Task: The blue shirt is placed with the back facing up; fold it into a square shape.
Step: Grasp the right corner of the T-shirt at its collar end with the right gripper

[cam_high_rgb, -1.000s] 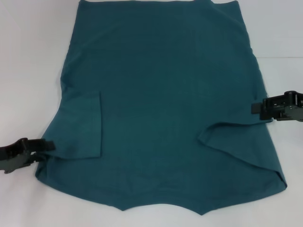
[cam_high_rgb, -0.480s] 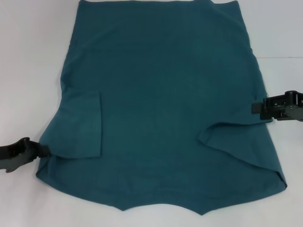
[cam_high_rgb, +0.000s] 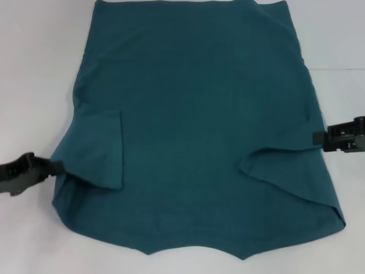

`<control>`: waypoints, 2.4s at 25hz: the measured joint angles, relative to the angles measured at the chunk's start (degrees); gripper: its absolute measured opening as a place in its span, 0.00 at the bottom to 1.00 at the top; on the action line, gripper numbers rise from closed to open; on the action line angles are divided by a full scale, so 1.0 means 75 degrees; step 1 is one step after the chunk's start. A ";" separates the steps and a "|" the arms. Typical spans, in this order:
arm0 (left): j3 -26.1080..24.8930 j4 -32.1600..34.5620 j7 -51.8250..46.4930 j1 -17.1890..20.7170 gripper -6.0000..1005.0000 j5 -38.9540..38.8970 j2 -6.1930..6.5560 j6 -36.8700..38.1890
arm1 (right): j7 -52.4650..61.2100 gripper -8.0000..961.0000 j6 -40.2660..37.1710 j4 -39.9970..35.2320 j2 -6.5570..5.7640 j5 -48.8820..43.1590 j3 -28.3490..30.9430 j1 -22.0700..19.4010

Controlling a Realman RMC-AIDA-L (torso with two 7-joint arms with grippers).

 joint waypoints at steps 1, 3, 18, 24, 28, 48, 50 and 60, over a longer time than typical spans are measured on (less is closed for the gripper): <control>-0.0026 0.0001 0.0035 -0.0006 0.01 -0.0121 0.0027 0.0119 | 0.0010 0.53 -0.0040 -0.0001 -0.0044 -0.0007 -0.0002 -0.0037; -0.0033 0.0001 0.0040 -0.0027 0.01 -0.0207 0.0055 0.0176 | 0.0032 0.53 -0.0148 -0.0002 -0.0143 -0.0013 -0.0005 -0.0143; 0.0058 -0.0103 -0.0006 -0.0239 0.01 -0.0175 0.0104 -0.0184 | -0.0016 0.53 -0.0929 -0.0197 -0.0448 -0.1503 -0.0023 -0.0352; 0.0070 -0.0105 -0.0005 -0.0223 0.01 -0.0176 0.0091 -0.0257 | -0.0650 0.53 -0.0631 -0.0208 -0.0254 -0.1858 -0.0042 -0.0313; 0.0070 -0.0111 -0.0003 -0.0212 0.01 -0.0178 0.0081 -0.0300 | -0.1026 0.53 -0.0421 -0.0208 -0.0160 -0.1862 -0.0029 -0.0314; 0.0070 -0.0293 0.0023 -0.0246 0.01 -0.0186 0.0088 -0.0493 | -0.1434 0.67 -0.0066 -0.0211 0.0221 -0.2608 -0.0542 0.0008; 0.0070 -0.0298 0.0017 -0.0241 0.01 -0.0184 0.0087 -0.0513 | -0.1439 0.67 -0.0005 -0.0212 0.0243 -0.2614 -0.0573 0.0022; 0.0070 -0.0303 0.0003 -0.0247 0.01 -0.0178 0.0090 -0.0539 | -0.1492 0.67 0.0074 -0.0217 0.0366 -0.2622 -0.0706 0.0146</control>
